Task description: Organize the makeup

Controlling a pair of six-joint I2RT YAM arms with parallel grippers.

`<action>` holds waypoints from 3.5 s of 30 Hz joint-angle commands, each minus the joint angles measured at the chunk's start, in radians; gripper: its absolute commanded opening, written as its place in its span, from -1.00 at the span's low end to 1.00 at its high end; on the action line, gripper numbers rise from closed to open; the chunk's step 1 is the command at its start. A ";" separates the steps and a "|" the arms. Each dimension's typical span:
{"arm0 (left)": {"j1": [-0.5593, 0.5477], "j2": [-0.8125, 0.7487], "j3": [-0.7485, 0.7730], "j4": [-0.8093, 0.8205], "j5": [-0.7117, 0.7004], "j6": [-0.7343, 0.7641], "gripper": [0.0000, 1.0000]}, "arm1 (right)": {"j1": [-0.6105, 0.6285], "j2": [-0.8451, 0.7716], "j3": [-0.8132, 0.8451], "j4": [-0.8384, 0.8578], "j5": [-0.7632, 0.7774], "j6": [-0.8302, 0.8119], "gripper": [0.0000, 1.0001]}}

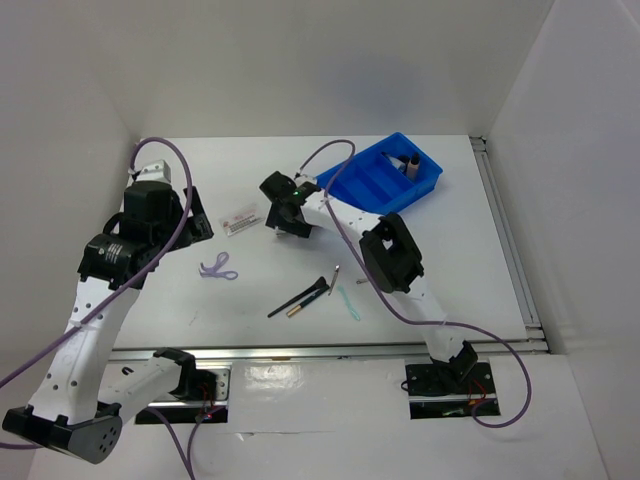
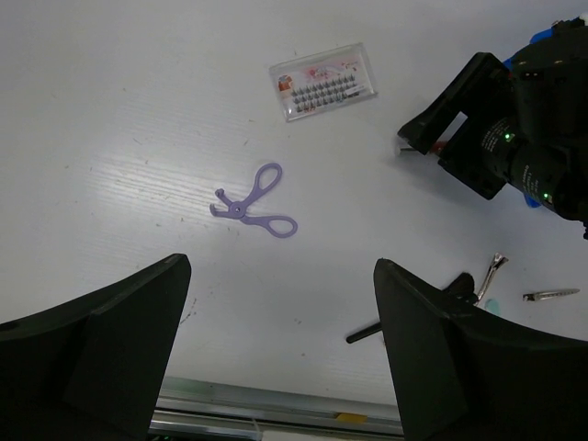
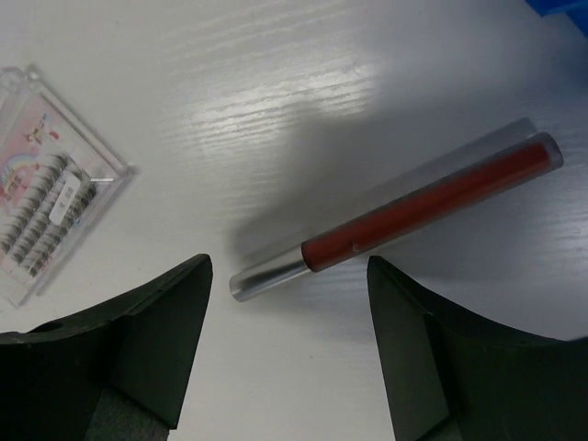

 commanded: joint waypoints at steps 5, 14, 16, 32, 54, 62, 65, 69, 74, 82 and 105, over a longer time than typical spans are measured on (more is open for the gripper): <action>0.005 0.008 0.007 0.044 0.012 0.032 0.90 | -0.005 0.097 0.109 -0.124 0.112 -0.029 0.35; 0.005 0.008 -0.003 0.044 0.012 0.041 0.90 | 0.033 0.097 0.089 -0.125 0.143 -0.048 -0.07; 0.005 0.008 -0.003 0.044 0.012 0.041 0.90 | 0.042 0.097 0.089 -0.114 0.143 -0.057 -0.12; 0.005 0.018 0.046 0.026 -0.040 0.061 0.90 | 0.144 -0.102 -0.090 0.123 0.209 -0.284 -0.71; 0.005 0.009 0.066 -0.003 -0.091 0.018 0.90 | -0.123 -0.499 -0.438 0.512 0.100 -1.031 -0.73; 0.005 0.009 0.045 0.032 0.012 0.043 0.90 | -0.194 -0.459 -0.488 0.512 0.039 -1.050 -0.78; 0.005 0.009 0.045 0.032 0.012 0.043 0.90 | -0.214 -0.459 -0.517 0.512 0.014 -1.050 -0.78; 0.005 0.027 0.054 0.041 0.032 0.043 0.90 | -0.225 -0.440 -0.526 0.501 0.003 -1.050 -0.78; 0.005 0.028 0.054 0.050 0.041 0.043 0.90 | -0.234 -0.440 -0.569 0.501 0.003 -1.040 -0.70; 0.005 0.028 0.054 0.050 0.051 0.043 0.90 | -0.234 -0.469 -0.557 0.483 0.025 -1.013 -0.05; 0.005 0.037 0.031 0.069 0.071 0.015 0.93 | -0.404 -1.000 -1.074 0.153 -0.275 -0.134 0.19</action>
